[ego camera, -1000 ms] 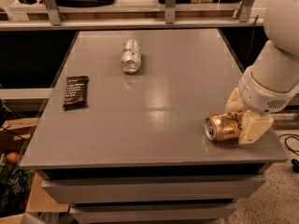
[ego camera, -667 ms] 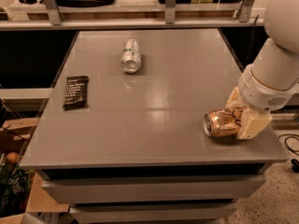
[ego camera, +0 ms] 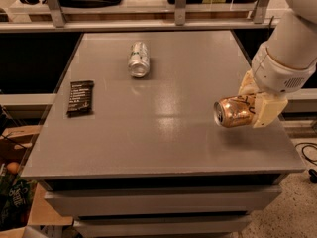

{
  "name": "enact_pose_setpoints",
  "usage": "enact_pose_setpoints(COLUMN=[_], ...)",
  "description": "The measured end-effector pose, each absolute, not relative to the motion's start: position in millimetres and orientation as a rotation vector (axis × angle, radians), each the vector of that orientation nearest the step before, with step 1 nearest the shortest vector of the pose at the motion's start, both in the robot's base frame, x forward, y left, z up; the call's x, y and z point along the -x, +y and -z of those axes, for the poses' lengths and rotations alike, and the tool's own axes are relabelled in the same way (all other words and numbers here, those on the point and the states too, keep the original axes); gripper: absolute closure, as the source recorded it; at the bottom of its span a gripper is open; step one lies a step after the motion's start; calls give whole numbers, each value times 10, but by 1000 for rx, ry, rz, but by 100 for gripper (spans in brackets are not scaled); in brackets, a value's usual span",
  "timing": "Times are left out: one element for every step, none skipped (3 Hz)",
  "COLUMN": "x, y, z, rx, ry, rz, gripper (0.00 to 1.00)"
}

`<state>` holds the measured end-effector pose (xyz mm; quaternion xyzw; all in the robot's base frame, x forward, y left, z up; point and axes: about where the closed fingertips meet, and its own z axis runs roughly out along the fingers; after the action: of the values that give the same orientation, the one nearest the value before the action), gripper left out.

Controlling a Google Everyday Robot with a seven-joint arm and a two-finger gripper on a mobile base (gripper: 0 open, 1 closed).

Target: Move orange can near 7up can

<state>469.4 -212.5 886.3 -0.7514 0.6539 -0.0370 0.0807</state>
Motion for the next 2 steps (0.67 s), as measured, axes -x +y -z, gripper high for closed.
enact_pose_setpoints(x=[-4739,-4919], y=[-2113,-2003], z=[-8883,-8988], rx=[2251,2333], ry=[1941,1834], rz=[128,185], gripper=[100,100])
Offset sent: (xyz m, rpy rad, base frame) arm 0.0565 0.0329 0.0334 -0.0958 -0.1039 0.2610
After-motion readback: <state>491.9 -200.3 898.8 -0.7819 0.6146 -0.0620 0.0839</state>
